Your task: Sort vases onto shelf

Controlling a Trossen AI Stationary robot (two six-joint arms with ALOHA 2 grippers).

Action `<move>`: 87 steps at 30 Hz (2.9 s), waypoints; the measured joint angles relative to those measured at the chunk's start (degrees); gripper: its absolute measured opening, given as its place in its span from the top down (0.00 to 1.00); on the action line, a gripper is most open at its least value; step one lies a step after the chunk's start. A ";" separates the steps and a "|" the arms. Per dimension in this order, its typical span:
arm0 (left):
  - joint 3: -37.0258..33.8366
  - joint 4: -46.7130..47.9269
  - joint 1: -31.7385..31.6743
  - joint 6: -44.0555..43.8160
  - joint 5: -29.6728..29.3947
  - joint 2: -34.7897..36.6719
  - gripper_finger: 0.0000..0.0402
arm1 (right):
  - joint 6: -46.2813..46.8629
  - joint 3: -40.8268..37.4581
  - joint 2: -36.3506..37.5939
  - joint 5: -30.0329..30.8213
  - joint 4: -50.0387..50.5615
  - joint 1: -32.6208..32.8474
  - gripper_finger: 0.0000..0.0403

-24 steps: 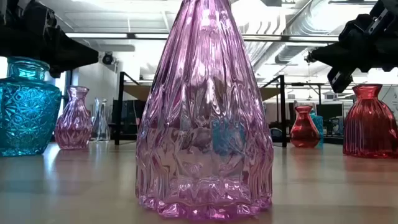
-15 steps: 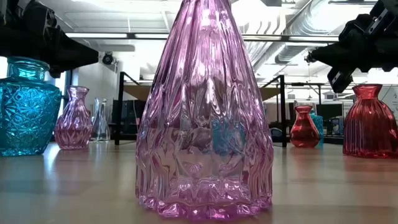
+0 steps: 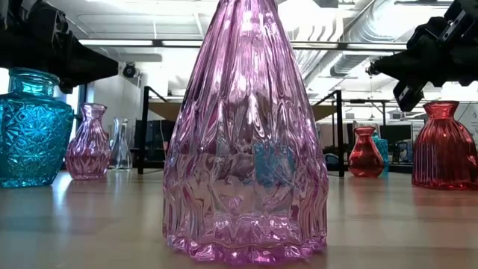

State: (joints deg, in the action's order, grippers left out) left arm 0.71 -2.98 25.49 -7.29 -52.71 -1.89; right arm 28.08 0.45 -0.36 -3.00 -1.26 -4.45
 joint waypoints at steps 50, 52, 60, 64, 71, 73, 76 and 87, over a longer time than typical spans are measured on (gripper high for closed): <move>0.00 0.02 -0.02 0.00 -0.35 0.02 0.72 | 0.00 0.01 0.01 0.01 0.00 0.02 1.00; -0.01 0.02 -0.01 0.00 -0.35 0.02 0.72 | 0.00 0.02 0.00 0.02 -0.02 0.00 1.00; -0.02 0.06 -0.02 0.35 -0.62 0.02 0.72 | 0.00 0.02 0.02 0.01 -0.01 0.00 1.00; 0.00 -0.44 -0.02 0.34 -0.22 0.00 0.72 | 0.00 0.00 0.02 0.02 0.00 0.00 1.00; 0.83 -6.20 0.00 1.12 2.66 0.00 0.72 | 0.00 0.02 0.02 0.02 0.00 0.01 1.00; 2.60 -5.71 0.00 2.01 1.80 -0.11 0.72 | 0.00 0.01 0.01 0.02 0.00 0.01 1.00; 5.99 -4.25 0.00 3.60 -0.77 -1.95 0.72 | 0.00 0.02 0.01 0.02 0.00 0.00 1.00; 31.06 25.16 -0.02 -3.66 -4.51 -22.36 0.72 | 0.00 0.00 0.02 0.02 -0.02 0.01 1.00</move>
State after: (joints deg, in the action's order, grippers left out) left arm 31.77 22.18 25.47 -10.94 -57.22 -24.25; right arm 28.07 0.45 -0.34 -2.98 -1.28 -4.44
